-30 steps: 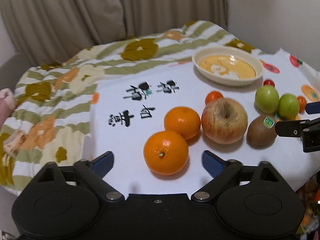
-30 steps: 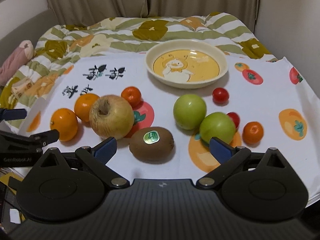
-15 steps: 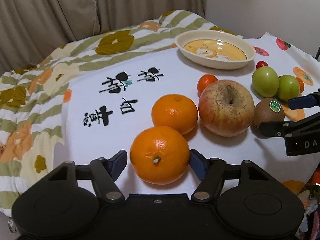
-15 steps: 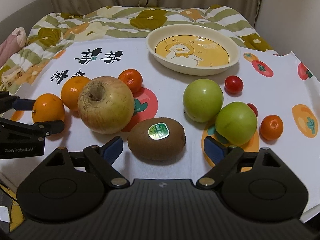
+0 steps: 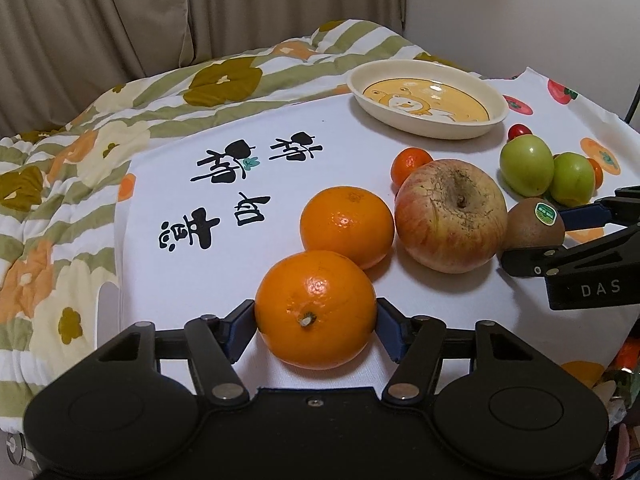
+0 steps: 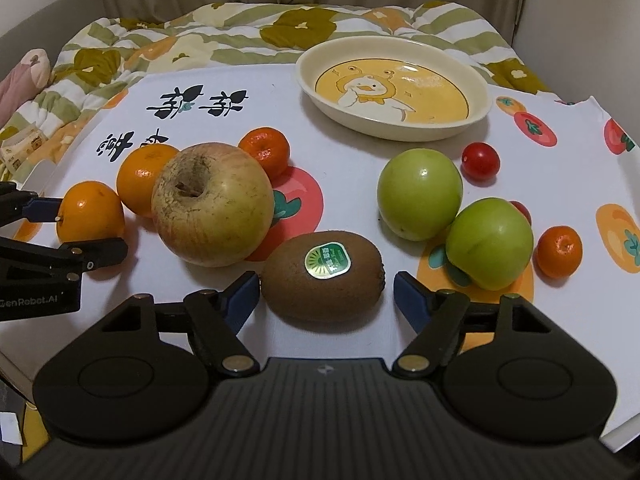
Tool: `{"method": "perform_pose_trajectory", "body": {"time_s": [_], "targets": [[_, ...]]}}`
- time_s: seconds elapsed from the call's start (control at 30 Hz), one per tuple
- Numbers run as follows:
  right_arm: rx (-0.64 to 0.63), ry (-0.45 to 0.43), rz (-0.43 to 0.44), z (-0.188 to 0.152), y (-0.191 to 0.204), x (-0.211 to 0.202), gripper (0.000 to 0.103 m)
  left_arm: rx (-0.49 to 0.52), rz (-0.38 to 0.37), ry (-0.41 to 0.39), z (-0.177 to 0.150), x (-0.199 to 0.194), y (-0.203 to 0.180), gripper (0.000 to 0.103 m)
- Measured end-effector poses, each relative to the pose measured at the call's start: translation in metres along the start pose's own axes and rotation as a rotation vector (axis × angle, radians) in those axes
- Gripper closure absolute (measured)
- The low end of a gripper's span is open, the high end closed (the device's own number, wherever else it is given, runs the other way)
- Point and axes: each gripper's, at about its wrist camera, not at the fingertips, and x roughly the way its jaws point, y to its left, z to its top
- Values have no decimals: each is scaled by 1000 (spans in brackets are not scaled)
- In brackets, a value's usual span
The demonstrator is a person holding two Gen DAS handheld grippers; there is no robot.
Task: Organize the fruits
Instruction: 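Close the left tool on the orange while the right tool grasps the kiwi, then carry the orange with the left tool while the right tool carries the kiwi to the bowl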
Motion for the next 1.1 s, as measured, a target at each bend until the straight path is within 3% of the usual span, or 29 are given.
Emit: {"method": "perform_pose_trajectory", "body": {"time_s": [0.53,0.8,1.1], "targets": [[13,-5,20,5,-2,2,22,-12,8,5,-1,-15,-3,36],[60,-42,17,17,-10,-33,22,-30,4,-24,14,-42,-2,36],[102,-125,-3,57,-42,-86,22,-15,21,-103,55,-75,-12,36]]}}
